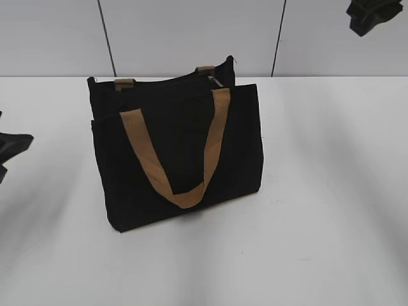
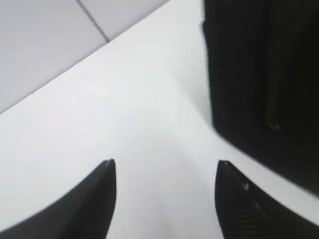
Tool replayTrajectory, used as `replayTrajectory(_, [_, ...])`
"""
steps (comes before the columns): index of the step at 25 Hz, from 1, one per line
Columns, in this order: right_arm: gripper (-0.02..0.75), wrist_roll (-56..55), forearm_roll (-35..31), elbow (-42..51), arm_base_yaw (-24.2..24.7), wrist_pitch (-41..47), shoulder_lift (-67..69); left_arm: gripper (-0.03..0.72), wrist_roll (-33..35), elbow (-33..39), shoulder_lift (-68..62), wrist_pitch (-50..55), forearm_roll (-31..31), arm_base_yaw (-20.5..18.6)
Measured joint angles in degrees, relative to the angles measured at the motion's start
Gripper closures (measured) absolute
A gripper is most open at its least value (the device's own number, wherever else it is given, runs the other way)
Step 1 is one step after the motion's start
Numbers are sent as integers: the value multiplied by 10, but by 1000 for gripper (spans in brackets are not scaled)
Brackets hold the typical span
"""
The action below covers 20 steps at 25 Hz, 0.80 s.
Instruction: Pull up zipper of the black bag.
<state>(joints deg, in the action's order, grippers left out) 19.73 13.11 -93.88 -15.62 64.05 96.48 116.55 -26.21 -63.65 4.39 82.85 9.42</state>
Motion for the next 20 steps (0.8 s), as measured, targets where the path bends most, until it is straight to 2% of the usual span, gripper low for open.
replayTrajectory(3, [314, -56, 10, 0, 1, 18, -21, 220, -15, -17, 0, -76, 75, 0])
replayTrajectory(6, [314, -79, -10, 0, 1, 19, -48, 221, -22, -38, 0, -139, 147, 0])
replayTrajectory(13, [314, -82, -31, 18, 1, 14, -109, 222, -155, -64, 0, -256, 166, 0])
replayTrajectory(17, [314, -83, -34, 69, 1, 12, -142, 223, -176, -70, 0, -306, 167, -2])
replayTrajectory(20, [314, -83, -34, 116, 1, 0, -167, 238, -147, -70, 0, -307, 168, -2])
